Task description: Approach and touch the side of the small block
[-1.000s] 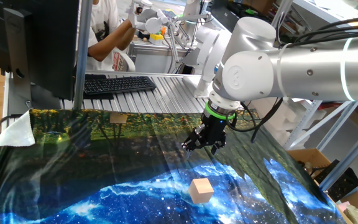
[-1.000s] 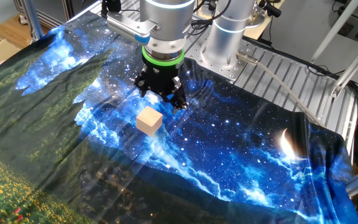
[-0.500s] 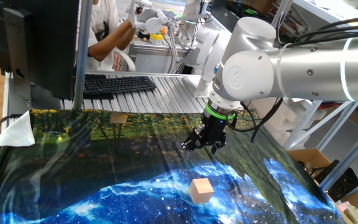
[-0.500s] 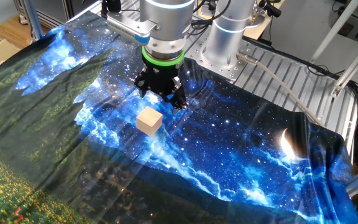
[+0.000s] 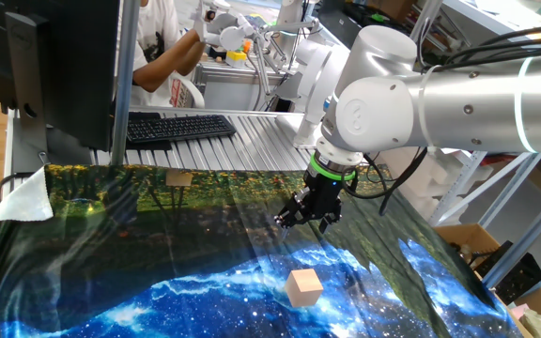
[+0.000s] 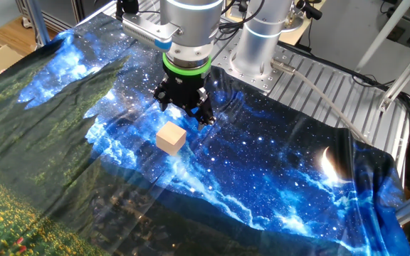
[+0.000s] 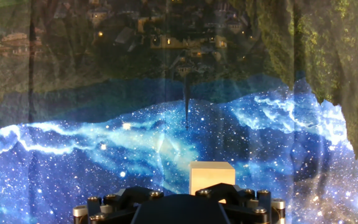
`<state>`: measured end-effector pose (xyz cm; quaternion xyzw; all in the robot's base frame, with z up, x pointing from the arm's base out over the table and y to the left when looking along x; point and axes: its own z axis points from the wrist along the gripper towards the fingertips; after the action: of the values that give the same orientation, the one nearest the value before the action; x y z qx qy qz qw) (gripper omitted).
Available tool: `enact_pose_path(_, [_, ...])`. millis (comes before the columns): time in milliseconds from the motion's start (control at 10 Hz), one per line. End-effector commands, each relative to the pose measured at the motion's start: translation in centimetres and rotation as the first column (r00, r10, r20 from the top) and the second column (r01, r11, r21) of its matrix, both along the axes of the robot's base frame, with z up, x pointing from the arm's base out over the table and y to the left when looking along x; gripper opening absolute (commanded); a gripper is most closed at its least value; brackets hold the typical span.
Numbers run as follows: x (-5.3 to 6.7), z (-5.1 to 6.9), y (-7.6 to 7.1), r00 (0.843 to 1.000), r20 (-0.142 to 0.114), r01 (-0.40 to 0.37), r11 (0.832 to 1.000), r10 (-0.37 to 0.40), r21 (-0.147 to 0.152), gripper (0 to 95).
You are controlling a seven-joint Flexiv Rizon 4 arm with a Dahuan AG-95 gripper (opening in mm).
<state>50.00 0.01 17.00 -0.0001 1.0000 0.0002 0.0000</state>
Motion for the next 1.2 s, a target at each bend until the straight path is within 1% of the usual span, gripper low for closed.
enact_pose_path(100, [0.0,0.01,-0.03,0.992,-0.032,0.126,0.988,-0.124,0.085,0.0])
enact_pose_path(200, [0.09,0.08,-0.43,0.99,-0.045,0.14,0.98,-0.135,0.142,0.0])
enact_pose_path(300, [0.2,0.11,-0.73,0.991,-0.046,0.132,0.981,-0.126,0.144,0.0])
enact_pose_path(400, [0.29,0.11,-0.9,0.992,-0.04,0.124,0.983,-0.119,0.138,0.0])
enact_pose_path(600, [0.31,0.11,-0.93,0.992,-0.043,0.121,0.984,-0.116,0.132,0.0])
enact_pose_path(800, [0.34,0.09,-0.91,0.994,-0.039,0.107,0.991,-0.104,0.086,0.0])
enact_pose_path(900, [0.34,0.09,-0.91,0.993,-0.042,0.109,0.991,-0.106,0.082,0.0])
enact_pose_path(1000, [0.34,0.09,-0.91,0.994,-0.041,0.105,0.993,-0.103,0.056,0.0])
enact_pose_path(1100, [0.39,0.06,-0.94,0.994,-0.044,0.104,0.994,-0.102,0.038,0.0])
enact_pose_path(1200, [0.49,-0.01,-1.0,0.995,-0.042,0.094,0.996,-0.093,0.006,0.0])
